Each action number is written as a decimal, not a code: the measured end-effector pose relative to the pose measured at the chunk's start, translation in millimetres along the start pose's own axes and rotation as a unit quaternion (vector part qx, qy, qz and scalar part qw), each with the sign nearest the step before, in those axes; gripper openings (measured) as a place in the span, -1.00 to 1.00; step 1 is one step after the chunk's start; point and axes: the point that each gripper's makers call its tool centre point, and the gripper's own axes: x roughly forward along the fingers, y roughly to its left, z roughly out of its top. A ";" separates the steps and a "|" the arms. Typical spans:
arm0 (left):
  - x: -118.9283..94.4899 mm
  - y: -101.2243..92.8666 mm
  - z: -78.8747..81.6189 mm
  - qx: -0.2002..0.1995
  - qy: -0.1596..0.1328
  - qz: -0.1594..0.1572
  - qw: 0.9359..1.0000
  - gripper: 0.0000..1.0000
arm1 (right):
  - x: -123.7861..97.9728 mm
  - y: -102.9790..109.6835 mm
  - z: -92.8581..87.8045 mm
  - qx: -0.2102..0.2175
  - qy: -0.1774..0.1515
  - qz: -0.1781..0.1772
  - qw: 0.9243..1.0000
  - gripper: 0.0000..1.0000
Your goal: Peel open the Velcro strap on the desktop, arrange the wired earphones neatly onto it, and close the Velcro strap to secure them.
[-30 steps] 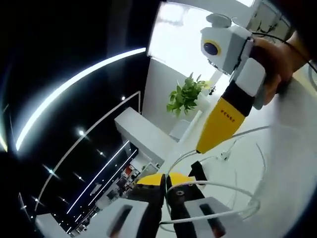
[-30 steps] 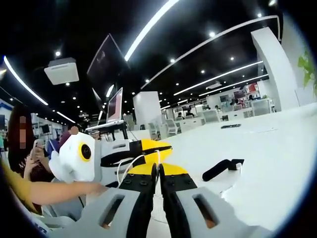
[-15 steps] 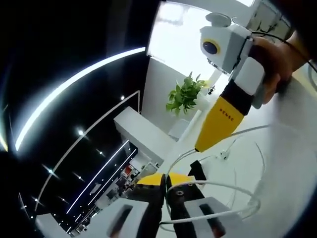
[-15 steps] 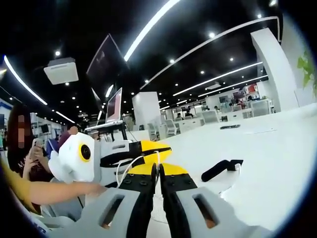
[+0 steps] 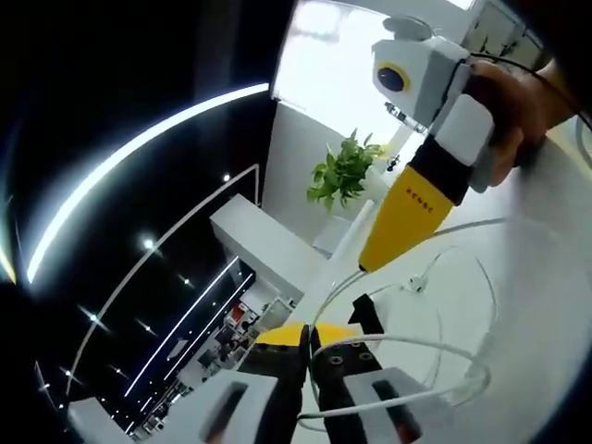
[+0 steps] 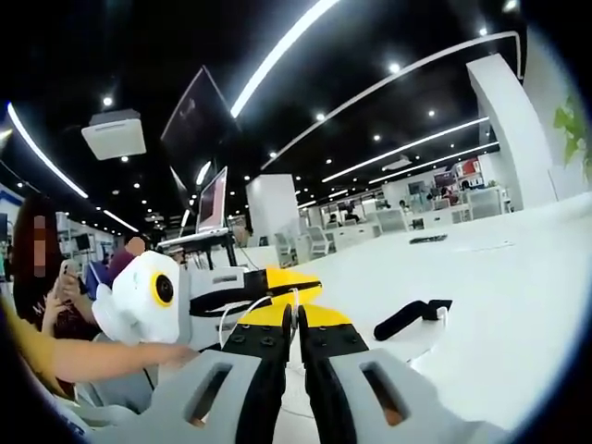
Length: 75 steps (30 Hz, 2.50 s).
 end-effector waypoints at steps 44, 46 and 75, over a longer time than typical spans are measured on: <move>1.1 -0.4 -10.3 -0.024 0.022 -0.005 0.999 -0.89 | -1.2 -5.5 2.0 -0.007 -0.007 -0.013 1.000 -0.88; 1.0 -0.2 -10.3 -0.026 0.021 -0.005 0.999 -0.89 | -1.2 -4.9 1.5 -0.008 -0.006 -0.013 1.000 -0.87; 1.2 2.1 -11.5 -0.035 0.023 -0.002 0.999 -0.89 | -3.9 -14.4 5.3 0.008 -0.019 -0.031 0.999 -0.84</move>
